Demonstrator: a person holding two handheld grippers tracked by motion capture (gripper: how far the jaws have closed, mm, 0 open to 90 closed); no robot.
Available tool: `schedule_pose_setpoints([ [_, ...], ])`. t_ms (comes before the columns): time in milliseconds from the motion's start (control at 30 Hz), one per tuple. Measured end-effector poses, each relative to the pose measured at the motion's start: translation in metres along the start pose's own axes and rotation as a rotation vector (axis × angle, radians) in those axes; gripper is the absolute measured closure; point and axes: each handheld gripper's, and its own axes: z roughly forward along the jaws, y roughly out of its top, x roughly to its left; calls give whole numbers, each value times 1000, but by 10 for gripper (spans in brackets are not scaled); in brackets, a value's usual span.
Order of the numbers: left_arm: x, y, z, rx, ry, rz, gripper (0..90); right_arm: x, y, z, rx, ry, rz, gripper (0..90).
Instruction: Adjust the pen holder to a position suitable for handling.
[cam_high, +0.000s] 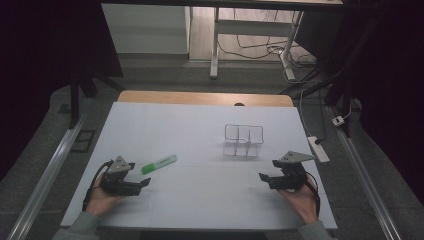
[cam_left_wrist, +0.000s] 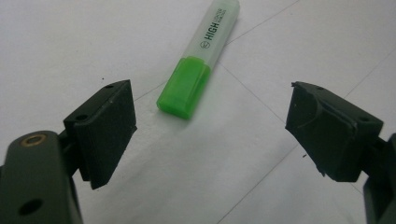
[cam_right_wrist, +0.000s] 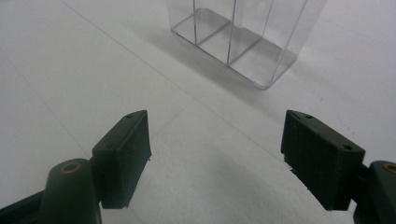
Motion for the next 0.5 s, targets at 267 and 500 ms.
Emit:
schedule_pose_setpoints([
  [267, 0, 0, 1, 9, 5, 5, 156, -7, 15, 6, 9, -15, 21, 316],
  [500, 0, -1, 1, 10, 1, 8, 156, -14, 21, 10, 22, -60, 51, 433],
])
